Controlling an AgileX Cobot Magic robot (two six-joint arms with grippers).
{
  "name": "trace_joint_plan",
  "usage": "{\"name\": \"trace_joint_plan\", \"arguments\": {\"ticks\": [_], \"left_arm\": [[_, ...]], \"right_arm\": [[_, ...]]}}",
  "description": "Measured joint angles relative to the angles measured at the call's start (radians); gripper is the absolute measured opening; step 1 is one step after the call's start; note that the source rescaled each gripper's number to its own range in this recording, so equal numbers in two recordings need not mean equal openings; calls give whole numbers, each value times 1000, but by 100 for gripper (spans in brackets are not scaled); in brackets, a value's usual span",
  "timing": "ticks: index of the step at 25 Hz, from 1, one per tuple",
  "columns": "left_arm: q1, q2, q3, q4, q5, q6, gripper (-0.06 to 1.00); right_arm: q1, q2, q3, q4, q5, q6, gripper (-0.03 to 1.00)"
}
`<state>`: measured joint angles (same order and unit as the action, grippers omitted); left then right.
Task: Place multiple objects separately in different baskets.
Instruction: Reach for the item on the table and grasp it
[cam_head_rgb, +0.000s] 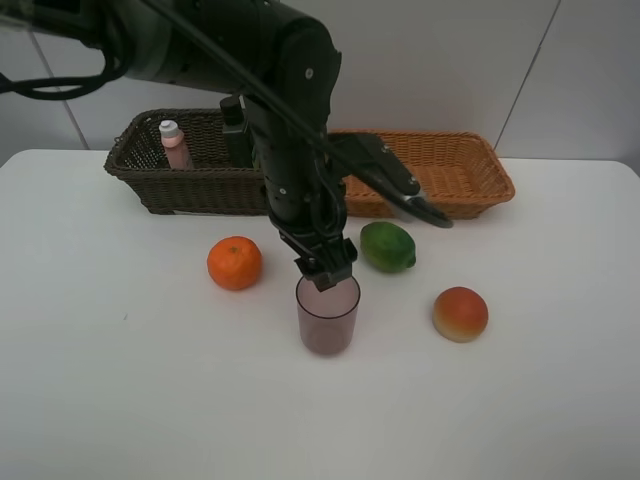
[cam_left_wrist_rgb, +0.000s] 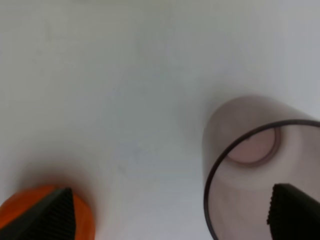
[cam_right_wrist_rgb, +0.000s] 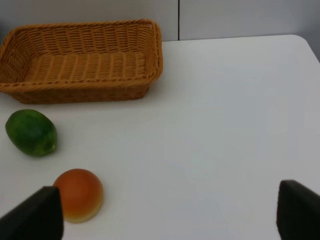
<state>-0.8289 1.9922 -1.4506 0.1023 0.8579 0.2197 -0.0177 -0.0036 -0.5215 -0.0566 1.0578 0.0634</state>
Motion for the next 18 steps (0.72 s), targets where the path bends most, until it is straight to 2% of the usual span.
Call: {"name": "trace_joint_plan", "arguments": {"ticks": [18], "left_arm": [[0, 107, 47, -22, -91, 0, 100]], "right_arm": [[0, 0, 0, 0, 0, 0, 79]]}}
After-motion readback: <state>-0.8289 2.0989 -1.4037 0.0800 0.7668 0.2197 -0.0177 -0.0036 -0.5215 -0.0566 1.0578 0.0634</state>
